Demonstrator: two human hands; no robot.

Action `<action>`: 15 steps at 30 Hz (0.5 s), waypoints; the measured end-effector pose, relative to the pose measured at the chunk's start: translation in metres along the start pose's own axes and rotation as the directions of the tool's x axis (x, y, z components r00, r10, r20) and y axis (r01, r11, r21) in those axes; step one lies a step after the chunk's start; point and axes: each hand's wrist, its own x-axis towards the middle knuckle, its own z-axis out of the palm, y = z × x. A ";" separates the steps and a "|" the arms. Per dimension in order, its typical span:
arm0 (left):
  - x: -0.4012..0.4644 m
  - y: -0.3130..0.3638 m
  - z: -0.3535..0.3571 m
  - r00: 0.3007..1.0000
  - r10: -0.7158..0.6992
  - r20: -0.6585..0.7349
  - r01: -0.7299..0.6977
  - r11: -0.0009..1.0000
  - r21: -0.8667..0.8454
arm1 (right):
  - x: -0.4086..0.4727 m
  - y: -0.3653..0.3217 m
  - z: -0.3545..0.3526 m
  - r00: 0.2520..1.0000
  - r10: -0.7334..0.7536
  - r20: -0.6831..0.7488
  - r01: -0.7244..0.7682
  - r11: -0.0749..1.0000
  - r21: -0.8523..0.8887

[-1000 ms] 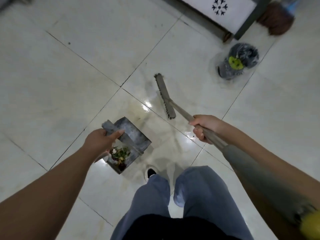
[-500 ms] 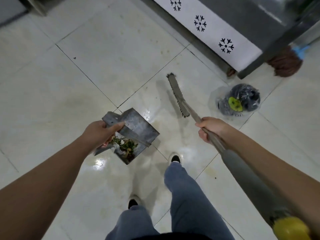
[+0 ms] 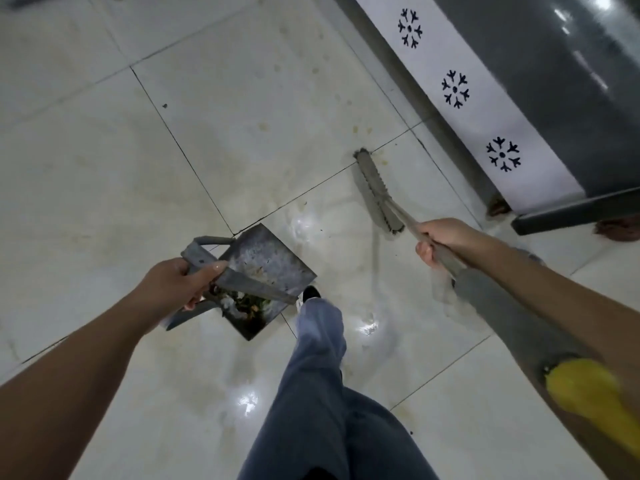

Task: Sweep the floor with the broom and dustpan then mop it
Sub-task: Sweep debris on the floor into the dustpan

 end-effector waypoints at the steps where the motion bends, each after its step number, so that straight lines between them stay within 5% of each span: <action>1: 0.010 0.006 0.002 1.000 -0.013 0.006 0.013 1.000 -0.002 | 0.007 -0.014 0.004 0.998 0.059 0.025 -0.058 0.998 -0.013; 5: 0.043 0.026 0.005 0.997 -0.078 -0.014 0.079 0.997 0.028 | 0.034 -0.055 0.038 0.972 0.216 0.090 -0.202 0.969 -0.143; 8: 0.059 0.040 -0.001 0.993 -0.110 -0.049 0.112 0.992 0.050 | 0.039 -0.051 0.070 0.977 0.195 0.089 -0.161 0.941 -0.296; 15: 0.064 0.081 0.015 0.986 -0.129 -0.103 0.131 0.991 0.015 | 0.018 -0.084 0.037 0.950 0.286 0.121 -0.240 0.923 -0.300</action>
